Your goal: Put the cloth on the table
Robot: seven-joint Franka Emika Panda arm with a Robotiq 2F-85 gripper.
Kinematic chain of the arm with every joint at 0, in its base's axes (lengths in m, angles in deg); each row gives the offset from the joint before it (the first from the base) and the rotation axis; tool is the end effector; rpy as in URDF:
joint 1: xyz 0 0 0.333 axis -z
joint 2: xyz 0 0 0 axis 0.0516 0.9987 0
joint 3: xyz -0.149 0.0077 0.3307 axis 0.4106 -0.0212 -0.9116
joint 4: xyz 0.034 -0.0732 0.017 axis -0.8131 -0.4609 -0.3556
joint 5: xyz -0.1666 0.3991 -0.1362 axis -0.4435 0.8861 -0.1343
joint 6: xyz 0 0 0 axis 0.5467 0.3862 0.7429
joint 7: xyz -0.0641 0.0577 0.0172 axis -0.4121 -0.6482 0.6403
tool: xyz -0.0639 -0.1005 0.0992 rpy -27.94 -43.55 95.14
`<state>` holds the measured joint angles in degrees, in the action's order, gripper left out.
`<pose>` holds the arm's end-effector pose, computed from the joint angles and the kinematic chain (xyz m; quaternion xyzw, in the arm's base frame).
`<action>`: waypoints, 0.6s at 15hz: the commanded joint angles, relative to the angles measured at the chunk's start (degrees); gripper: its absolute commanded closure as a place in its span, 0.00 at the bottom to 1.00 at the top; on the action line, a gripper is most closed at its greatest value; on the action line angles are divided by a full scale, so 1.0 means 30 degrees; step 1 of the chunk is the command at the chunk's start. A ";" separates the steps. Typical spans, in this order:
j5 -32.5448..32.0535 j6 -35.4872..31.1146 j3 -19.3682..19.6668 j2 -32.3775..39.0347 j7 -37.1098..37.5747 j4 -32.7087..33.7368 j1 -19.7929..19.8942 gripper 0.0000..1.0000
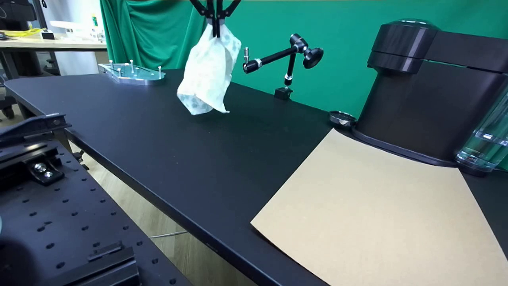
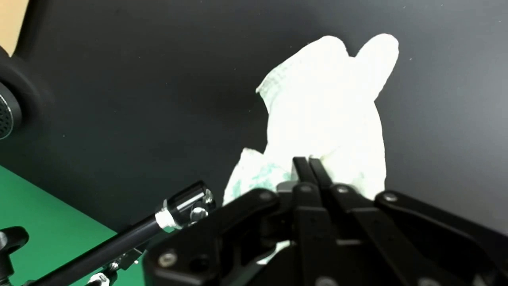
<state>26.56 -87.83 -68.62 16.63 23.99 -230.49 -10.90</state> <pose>0.4930 0.1465 0.2973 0.9266 0.3612 0.1019 0.0226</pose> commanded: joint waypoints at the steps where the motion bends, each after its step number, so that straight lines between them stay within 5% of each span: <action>1: 0.0192 0.0751 0.0470 -0.1601 0.0018 -0.1223 -0.0484 0.99; 4: -0.0002 0.1415 0.0778 -0.1482 0.0256 -0.1385 -0.0378 0.99; 5: -0.0038 0.1776 0.0879 -0.1349 0.0339 -0.1360 -0.0311 0.72; 9: -0.0321 0.2369 0.1188 -0.1146 0.0598 -0.1457 -0.0097 0.53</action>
<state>26.45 -82.35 -65.85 13.65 24.12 -234.45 -11.32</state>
